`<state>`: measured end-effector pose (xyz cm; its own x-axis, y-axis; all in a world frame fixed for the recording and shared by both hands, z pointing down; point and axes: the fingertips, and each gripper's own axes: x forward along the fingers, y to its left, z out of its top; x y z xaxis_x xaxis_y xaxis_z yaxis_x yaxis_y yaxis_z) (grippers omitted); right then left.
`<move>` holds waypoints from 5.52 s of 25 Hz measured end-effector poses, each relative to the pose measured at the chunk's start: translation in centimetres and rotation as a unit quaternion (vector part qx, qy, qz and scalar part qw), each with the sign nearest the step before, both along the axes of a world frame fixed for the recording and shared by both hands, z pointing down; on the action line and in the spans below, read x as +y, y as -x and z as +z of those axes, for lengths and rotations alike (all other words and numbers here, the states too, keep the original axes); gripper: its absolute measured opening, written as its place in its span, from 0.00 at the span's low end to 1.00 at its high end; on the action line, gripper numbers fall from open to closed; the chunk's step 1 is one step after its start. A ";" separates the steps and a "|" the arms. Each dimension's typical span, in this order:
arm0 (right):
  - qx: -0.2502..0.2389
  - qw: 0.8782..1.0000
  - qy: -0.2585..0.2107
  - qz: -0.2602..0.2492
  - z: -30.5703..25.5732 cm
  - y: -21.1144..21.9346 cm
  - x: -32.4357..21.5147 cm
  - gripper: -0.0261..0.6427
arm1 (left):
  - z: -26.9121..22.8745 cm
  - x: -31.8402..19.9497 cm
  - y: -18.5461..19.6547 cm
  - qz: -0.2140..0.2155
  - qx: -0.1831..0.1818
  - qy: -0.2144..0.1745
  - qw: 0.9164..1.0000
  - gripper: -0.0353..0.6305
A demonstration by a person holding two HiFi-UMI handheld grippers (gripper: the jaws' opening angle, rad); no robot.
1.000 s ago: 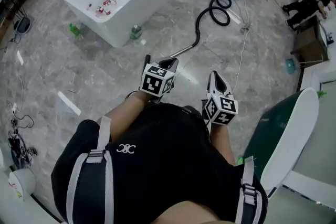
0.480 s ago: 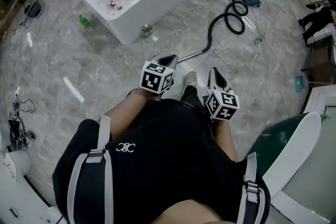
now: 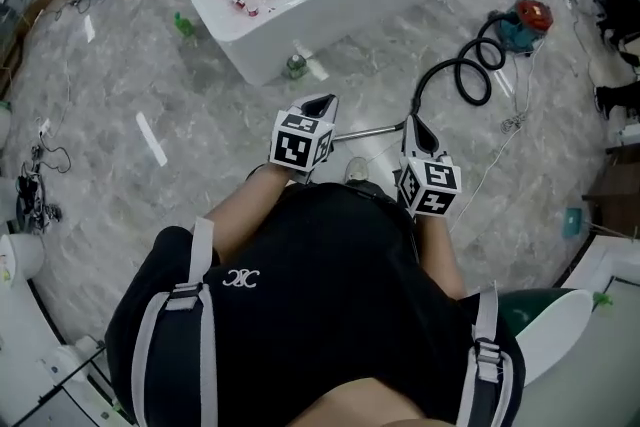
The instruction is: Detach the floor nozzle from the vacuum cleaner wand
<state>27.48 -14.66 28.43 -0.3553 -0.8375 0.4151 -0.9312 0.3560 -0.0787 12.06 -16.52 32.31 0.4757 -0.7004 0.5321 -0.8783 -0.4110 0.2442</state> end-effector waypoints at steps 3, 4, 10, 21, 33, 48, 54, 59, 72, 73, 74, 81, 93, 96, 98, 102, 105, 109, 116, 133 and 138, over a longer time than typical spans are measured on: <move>-0.002 0.999 0.006 -0.033 -0.1 -1.3 -3.5 0.05 | -0.5 -3.6 -0.7 -0.040 -0.017 -0.017 0.999 0.07; 0.001 0.999 0.007 -0.044 0.0 -1.8 -4.6 0.05 | -0.5 -4.6 -1.1 -0.050 -0.016 -0.017 0.998 0.07; 0.017 0.994 0.032 -0.101 2.9 -3.9 -9.8 0.05 | 1.9 -8.0 -2.9 -0.103 -0.016 0.010 0.994 0.07; 0.059 0.953 0.105 -0.279 12.5 4.4 -13.0 0.05 | 8.3 -3.0 4.1 -0.247 -0.010 0.118 0.962 0.07; 0.185 0.859 0.193 -0.437 35.1 13.3 -8.2 0.05 | 28.9 0.7 10.2 -0.306 0.044 0.240 0.920 0.07; 0.388 0.722 0.232 -0.524 80.8 13.0 -9.6 0.31 | 64.8 -0.2 13.4 -0.361 0.110 0.294 0.878 0.07; 0.459 0.667 0.226 -0.542 92.8 12.6 -7.9 0.31 | 69.8 4.2 11.2 -0.336 0.141 0.339 0.868 0.07; 0.490 0.653 0.219 -0.534 98.6 12.4 -8.0 0.31 | 72.2 5.3 11.4 -0.341 0.149 0.354 0.858 0.07; 0.458 0.636 0.198 -0.588 90.8 14.9 -9.6 0.29 | 69.7 2.5 14.0 -0.415 0.235 0.293 0.829 0.31; 0.446 0.641 0.195 -0.594 89.2 15.4 -9.8 0.29 | 69.6 2.0 14.2 -0.427 0.255 0.287 0.819 0.36; 0.434 0.644 0.194 -0.599 87.5 15.7 -9.8 0.29 | 69.4 1.4 14.5 -0.438 0.272 0.281 0.810 0.38; 0.364 0.657 0.190 -0.632 76.6 15.2 -9.3 0.29 | 66.1 -4.8 14.3 -0.430 0.381 0.204 0.793 0.52; 0.281 0.642 0.240 -0.672 71.8 13.4 -5.8 0.29 | 61.7 -7.4 12.0 -0.382 0.280 0.138 0.870 0.29; 0.269 0.650 0.194 -0.683 72.4 15.3 -5.0 0.29 | 59.9 -8.2 10.9 -0.356 0.275 0.130 0.884 0.28; 0.258 0.661 0.184 -0.681 73.1 16.5 -4.5 0.29 | 59.1 -8.6 9.8 -0.342 0.275 0.129 0.889 0.28; 0.257 0.676 0.151 -0.674 72.9 16.7 -4.5 0.19 | 58.5 -8.2 9.1 -0.328 0.272 0.133 0.895 0.27; 0.246 0.683 0.139 -0.673 71.9 17.0 -4.6 0.18 | 56.7 -8.6 8.8 -0.297 0.238 0.101 0.919 0.27; 0.188 0.613 0.218 -0.736 68.9 15.7 -2.5 0.18 | 53.4 -9.1 7.9 -0.236 0.202 0.066 0.948 0.27; 0.015 0.473 0.371 -0.799 63.8 13.7 1.9 0.18 | 50.5 -9.2 5.9 -0.142 0.215 0.080 0.963 0.25; 0.057 0.474 0.392 -0.786 67.9 12.0 1.8 0.12 | 55.8 -8.0 7.4 -0.225 0.276 0.164 0.920 0.24; 0.328 0.684 0.111 -0.642 76.7 9.8 -3.9 0.12 | 54.4 -6.9 20.8 -0.412 0.258 0.099 0.868 0.24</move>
<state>17.71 -18.56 105.11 -0.4153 0.1005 0.9041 0.2774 0.9605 0.0206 -8.77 -23.39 86.68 0.0666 -0.8355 0.5455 -0.6072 0.3999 0.6866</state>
